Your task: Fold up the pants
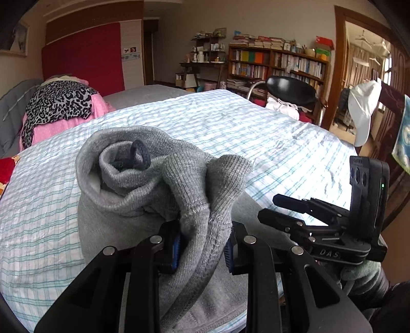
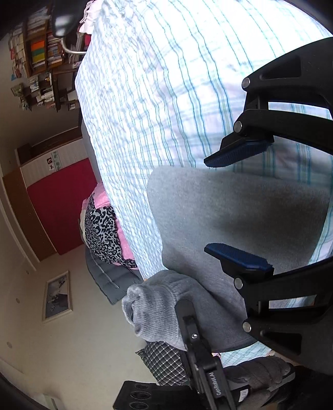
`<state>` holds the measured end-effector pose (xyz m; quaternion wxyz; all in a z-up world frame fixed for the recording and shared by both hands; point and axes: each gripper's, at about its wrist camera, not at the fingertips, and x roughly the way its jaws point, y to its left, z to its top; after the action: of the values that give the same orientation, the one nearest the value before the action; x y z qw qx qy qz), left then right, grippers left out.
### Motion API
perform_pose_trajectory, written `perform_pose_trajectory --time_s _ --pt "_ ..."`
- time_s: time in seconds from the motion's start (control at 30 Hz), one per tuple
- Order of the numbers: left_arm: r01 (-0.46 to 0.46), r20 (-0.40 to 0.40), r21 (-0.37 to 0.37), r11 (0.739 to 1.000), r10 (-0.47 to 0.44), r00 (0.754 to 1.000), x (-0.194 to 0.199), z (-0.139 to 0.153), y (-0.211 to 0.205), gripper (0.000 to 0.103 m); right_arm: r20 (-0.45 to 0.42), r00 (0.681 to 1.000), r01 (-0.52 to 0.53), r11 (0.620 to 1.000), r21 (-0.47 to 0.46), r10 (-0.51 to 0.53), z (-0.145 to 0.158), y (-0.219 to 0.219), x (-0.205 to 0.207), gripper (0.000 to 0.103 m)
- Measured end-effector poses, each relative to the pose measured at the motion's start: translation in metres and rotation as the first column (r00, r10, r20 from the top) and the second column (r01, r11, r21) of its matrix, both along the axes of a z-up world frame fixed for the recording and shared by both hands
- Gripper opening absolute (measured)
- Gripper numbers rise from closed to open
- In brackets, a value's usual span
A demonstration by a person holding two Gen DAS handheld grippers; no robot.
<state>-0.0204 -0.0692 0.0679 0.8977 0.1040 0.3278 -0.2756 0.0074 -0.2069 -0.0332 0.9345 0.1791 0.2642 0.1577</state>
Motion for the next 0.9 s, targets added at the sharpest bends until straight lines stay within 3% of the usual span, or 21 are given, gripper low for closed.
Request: perform_pose_trajectory --time_s 0.3,0.47,0.5,0.67,0.8,0.9 --pt "0.109 -0.012 0.116 0.987 -0.108 0.994 -0.011 -0.029 -0.042 0.025 0.012 0.996 0.088 0.996 0.006 -0.088 -0.003 -0.034 -0.014 0.063" --pt "0.219 -0.003 0.204 0.954 -0.223 0.975 -0.033 -0.048 -0.061 0.025 0.016 0.995 0.100 0.995 0.010 -0.100 -0.002 -0.042 -0.017 0.063" --pt "0.224 -0.006 0.216 0.950 -0.228 0.974 -0.034 -0.053 -0.063 0.031 0.017 0.995 0.102 0.995 0.012 -0.103 -0.002 -0.045 -0.017 0.063" --pt "0.277 -0.049 0.140 0.951 -0.273 0.961 -0.036 -0.056 -0.055 0.054 0.017 0.992 0.125 0.992 0.005 -0.125 0.001 -0.047 -0.019 0.063" --pt "0.289 -0.046 0.041 0.956 -0.287 0.957 -0.036 -0.043 -0.036 0.056 0.037 0.991 0.129 0.992 0.011 -0.129 0.007 -0.043 -0.019 0.063" --pt "0.277 -0.058 -0.015 0.961 -0.278 0.959 -0.036 -0.037 -0.018 0.056 0.107 0.991 0.083 0.996 0.034 -0.086 0.019 -0.039 -0.027 0.063"
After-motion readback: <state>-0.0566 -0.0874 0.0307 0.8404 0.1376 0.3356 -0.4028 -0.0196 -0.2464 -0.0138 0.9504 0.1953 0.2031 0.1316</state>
